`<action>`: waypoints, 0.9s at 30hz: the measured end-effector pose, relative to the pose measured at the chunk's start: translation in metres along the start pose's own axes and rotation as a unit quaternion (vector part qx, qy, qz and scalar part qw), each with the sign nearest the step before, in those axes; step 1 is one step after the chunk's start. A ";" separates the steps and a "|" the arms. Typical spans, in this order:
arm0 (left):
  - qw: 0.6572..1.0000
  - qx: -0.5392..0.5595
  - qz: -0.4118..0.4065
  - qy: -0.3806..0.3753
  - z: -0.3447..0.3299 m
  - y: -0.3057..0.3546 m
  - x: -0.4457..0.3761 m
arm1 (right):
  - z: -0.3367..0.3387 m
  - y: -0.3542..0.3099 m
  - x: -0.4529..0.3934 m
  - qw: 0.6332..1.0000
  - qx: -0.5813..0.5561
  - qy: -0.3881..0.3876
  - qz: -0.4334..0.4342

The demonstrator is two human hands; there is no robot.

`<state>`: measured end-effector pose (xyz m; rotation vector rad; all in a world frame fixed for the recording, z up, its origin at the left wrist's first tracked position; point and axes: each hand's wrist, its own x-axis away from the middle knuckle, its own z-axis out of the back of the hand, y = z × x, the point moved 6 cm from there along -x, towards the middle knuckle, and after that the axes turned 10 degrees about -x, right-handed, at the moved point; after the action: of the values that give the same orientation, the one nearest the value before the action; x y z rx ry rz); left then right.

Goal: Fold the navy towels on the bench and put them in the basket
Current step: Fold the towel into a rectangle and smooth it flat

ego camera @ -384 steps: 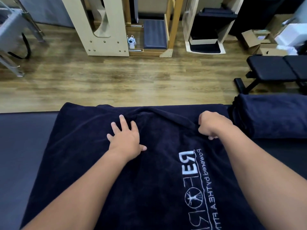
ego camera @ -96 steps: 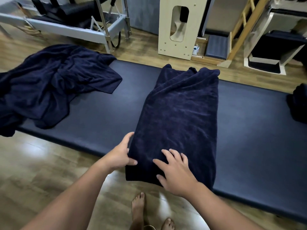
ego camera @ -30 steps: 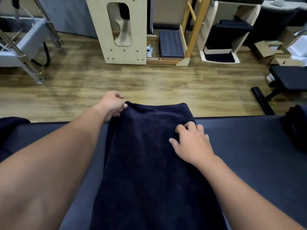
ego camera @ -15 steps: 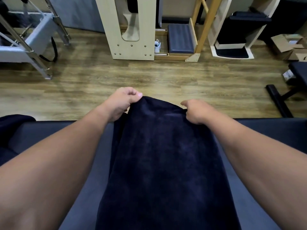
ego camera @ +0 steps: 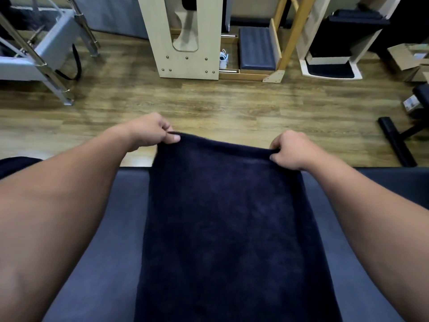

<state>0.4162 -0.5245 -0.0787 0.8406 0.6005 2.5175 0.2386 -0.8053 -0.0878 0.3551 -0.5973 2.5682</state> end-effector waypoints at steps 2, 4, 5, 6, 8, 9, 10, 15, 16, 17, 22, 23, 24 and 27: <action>0.994 0.112 0.015 -0.006 -0.003 -0.003 0.001 | 0.002 -0.001 -0.002 1.000 0.006 -0.022 0.006; 0.986 0.168 0.022 0.003 -0.006 -0.006 0.000 | 0.005 0.000 -0.006 1.000 -0.004 -0.007 0.012; 0.992 0.127 0.017 0.020 -0.007 -0.007 -0.002 | 0.007 0.002 -0.007 1.000 -0.015 0.012 0.010; 0.998 0.039 0.003 0.046 -0.006 -0.008 -0.004 | 0.009 0.003 -0.008 0.999 -0.028 0.032 0.004; 0.983 -0.150 -0.005 0.102 -0.007 -0.010 -0.005 | 0.008 0.006 -0.008 0.996 -0.043 0.081 -0.005; 0.972 -0.203 0.002 0.119 -0.010 -0.012 -0.004 | 0.007 0.006 -0.007 0.994 -0.040 0.104 -0.004; 0.967 -0.222 0.006 0.123 -0.015 -0.013 -0.004 | 0.004 0.006 -0.007 0.993 -0.032 0.116 0.000; 0.988 -0.139 -0.053 -0.031 -0.057 0.022 0.005 | -0.017 0.013 -0.006 0.999 0.001 0.022 -0.042; 0.987 -0.142 -0.043 -0.064 -0.065 0.024 0.005 | -0.017 0.013 -0.006 0.998 -0.005 0.027 -0.048; 0.984 -0.153 -0.031 -0.080 -0.070 0.024 0.006 | -0.016 0.013 -0.006 0.998 -0.010 0.038 -0.051; 0.986 -0.157 -0.013 0.056 -0.068 0.024 0.001 | -0.012 0.015 0.004 0.992 0.011 0.121 -0.032; 0.971 -0.217 -0.014 0.099 -0.067 0.026 0.003 | -0.011 0.017 0.007 0.990 0.015 0.136 -0.030; 0.952 -0.274 -0.020 0.135 -0.067 0.030 0.006 | -0.011 0.016 0.011 0.989 0.017 0.148 -0.023; 0.925 -0.297 -0.110 0.210 -0.073 0.042 0.029 | -0.015 0.002 0.028 0.984 0.027 0.171 0.049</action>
<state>0.3383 -0.5635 -0.0960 0.0100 0.0198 2.4546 0.2118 -0.7892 -0.0920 -0.1024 -0.4284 2.6577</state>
